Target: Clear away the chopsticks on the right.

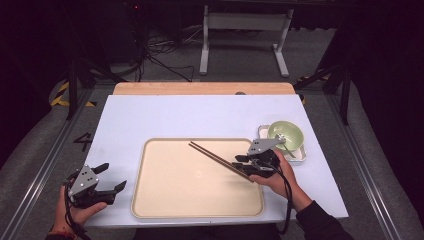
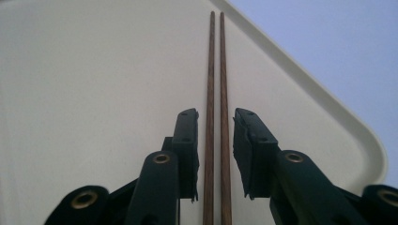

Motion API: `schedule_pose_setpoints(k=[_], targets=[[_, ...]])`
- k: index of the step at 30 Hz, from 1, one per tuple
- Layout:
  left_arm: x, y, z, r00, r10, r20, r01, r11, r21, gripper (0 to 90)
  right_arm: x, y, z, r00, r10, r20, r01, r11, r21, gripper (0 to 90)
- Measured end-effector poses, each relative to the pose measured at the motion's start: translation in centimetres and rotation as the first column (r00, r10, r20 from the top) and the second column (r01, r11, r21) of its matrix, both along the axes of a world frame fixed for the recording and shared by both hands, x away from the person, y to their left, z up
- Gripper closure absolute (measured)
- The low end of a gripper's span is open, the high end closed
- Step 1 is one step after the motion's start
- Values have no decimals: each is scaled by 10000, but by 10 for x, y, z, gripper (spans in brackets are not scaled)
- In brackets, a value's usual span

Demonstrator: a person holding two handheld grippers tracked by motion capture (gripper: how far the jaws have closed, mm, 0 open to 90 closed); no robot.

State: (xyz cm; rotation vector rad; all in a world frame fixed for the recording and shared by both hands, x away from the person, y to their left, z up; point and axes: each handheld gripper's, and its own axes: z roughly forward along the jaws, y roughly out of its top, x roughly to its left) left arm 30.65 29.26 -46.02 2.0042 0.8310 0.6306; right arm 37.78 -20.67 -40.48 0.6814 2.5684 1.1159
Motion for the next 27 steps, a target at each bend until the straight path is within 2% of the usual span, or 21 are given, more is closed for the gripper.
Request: schedule_pose_setpoints(k=[2, 3, 6, 9, 12, 14, 20, 27], targets=[[0, 0, 0, 10000, 16, -14, -16, 10000, -7, 174, 3, 5, 1, 10000, 59, 16, -59, 10000, 1, 707], [0, 1, -1, 10000, 38, -58, -38, 10000, -4, 173, 9, 17, 2, 9999, 142, 87, -142, 9999, -33, 700], [0, 1, -1, 10000, 9, -36, -9, 10000, -22, 173, 14, 27, 3, 9996, 267, 129, -266, 9996, -48, 703], [1, 1, -1, 10000, -31, -35, 31, 10000, -20, 173, 26, 49, 0, 9990, 449, 82, -448, 9989, -121, 696], [2, 0, -1, 10000, -89, -43, 88, 9999, -47, 173, 39, 71, -7, 9982, 596, 28, -594, 9967, -545, 691], [2, 0, -1, 9999, -108, -45, 108, 9999, -49, 173, 48, 82, -13, 9977, 632, -243, -647, 9956, -677, 682], [2, 1, -1, 10000, -90, -20, 90, 9999, -109, 161, 65, 108, -28, 9985, 454, -299, -492, 9885, -1428, 622], [3, 0, -1, 9999, -133, -37, 133, 9999, -83, 161, 79, 117, -38, 9991, -186, -385, 122, 9872, -1590, 620]])
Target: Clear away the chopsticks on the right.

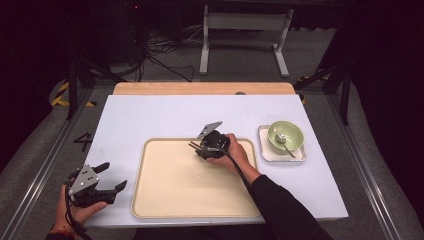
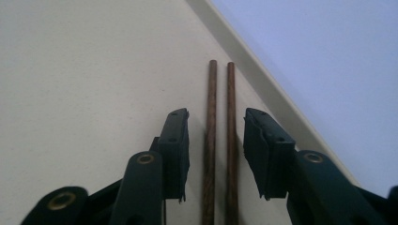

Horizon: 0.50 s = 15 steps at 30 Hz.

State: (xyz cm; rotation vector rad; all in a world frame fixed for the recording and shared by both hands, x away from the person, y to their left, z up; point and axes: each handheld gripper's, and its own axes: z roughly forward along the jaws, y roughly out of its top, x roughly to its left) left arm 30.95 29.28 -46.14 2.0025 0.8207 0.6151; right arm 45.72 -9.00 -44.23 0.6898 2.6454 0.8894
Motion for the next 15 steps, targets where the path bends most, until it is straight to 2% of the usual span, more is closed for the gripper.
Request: schedule_pose_setpoints(k=[3, 6, 7, 10, 15], targets=[[1, 0, 0, 10000, 34, -29, -34, 10000, -7, 161, 5, -1, -1, 9998, -208, -33, 208, 9997, 121, 640], [1, -1, -1, 10000, -60, -50, 60, 10000, 38, 162, 8, -3, -1, 9990, -330, -296, 340, 9989, 331, 733], [1, -1, -1, 10000, -60, -50, 60, 10000, 38, 162, 8, -3, -1, 9990, -330, -296, 340, 9989, 331, 733], [1, -1, -1, 10000, -50, -45, 50, 10000, 43, 162, 9, -8, -1, 9979, -469, -452, 488, 9980, 399, 807], [1, -1, -1, 10000, -68, -18, 68, 10000, 54, 162, 6, -16, 0, 9946, -825, -624, 854, 9953, 450, 810]])
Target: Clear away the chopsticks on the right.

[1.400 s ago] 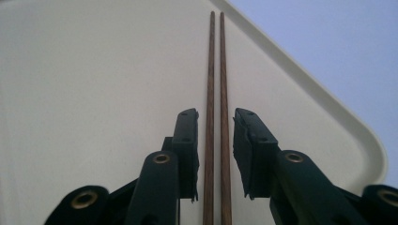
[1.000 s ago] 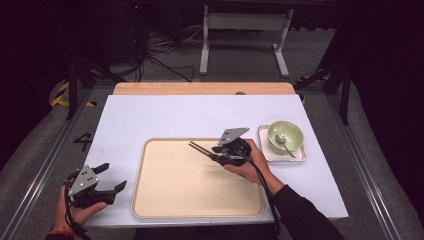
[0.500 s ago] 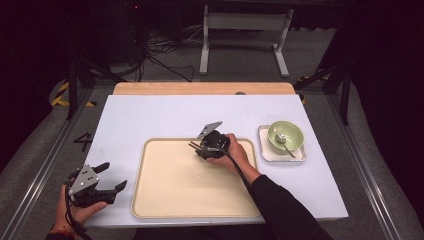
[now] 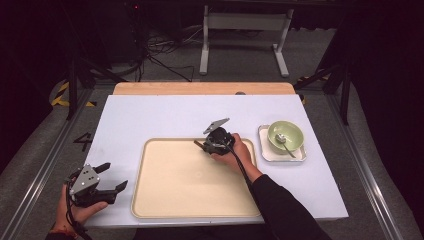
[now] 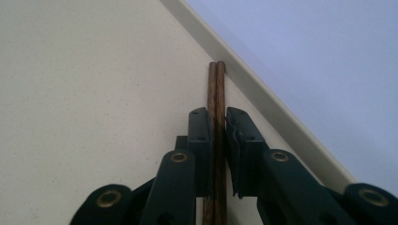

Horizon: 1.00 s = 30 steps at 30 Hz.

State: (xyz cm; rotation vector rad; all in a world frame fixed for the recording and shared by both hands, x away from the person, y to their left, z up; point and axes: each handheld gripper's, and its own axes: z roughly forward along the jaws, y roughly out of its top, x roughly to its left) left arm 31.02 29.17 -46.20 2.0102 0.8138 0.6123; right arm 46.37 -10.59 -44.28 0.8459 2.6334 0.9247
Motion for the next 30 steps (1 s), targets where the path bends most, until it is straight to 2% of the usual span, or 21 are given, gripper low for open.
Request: schedule_pose_setpoints(k=[4, 10, 20, 22, 26, 30], targets=[[0, 0, 0, 10000, 22, 6, -22, 10000, -8, 163, -4, -5, 1, 9996, -279, -2, 279, 9996, -92, 807], [-1, 0, 1, 10000, 17, 30, -17, 10000, -42, 162, -13, -27, 1, 9948, -1018, 14, 1018, 9948, -28, 794], [-1, -1, 1, 10000, 24, 5, -24, 10000, -5, 163, -28, -63, 0, 9890, -1470, 173, 1469, 9891, 29, 762], [-1, -2, 1, 10000, 13, -52, -13, 10000, 4, 162, -32, -74, 0, 9855, -1680, 225, 1679, 9858, 67, 750], [-1, -2, 1, 10000, 4, -68, -4, 10000, 44, 162, -36, -82, -1, 9808, -1908, 406, 1908, 9816, 20, 738], [-1, -2, 0, 10000, 20, -86, -20, 10000, 11, 162, -39, -96, 0, 9749, -2193, 375, 2195, 9756, 1, 725]])
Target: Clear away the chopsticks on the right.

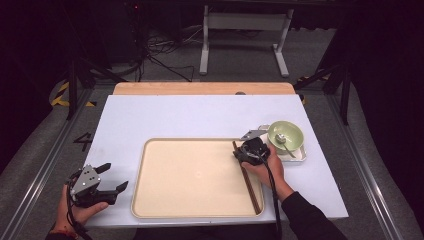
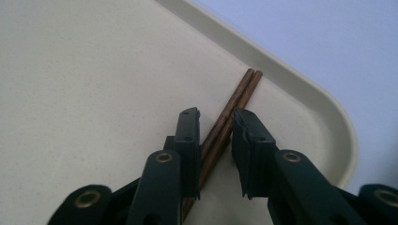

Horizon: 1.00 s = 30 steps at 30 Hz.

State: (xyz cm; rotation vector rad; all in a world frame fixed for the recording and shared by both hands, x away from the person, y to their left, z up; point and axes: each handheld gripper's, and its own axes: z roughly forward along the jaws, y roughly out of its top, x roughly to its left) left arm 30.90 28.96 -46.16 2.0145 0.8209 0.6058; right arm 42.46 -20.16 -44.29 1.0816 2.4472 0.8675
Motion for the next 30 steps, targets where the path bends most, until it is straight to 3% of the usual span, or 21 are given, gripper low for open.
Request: schedule_pose_setpoints(k=[13, 25, 30], targets=[[1, -1, 0, 10000, -54, 24, 54, 10000, 61, 163, -10, -23, -1, 9984, -520, 234, 519, 9986, 39, 667], [1, 0, -1, 10000, -97, -22, 97, 9999, 81, 162, -11, -25, 1, 9975, -483, 519, 485, 9988, -36, 613], [1, -1, -1, 9999, -116, -30, 116, 9999, 88, 162, -15, -25, 5, 9967, -307, 747, 287, 9992, 278, 604]])
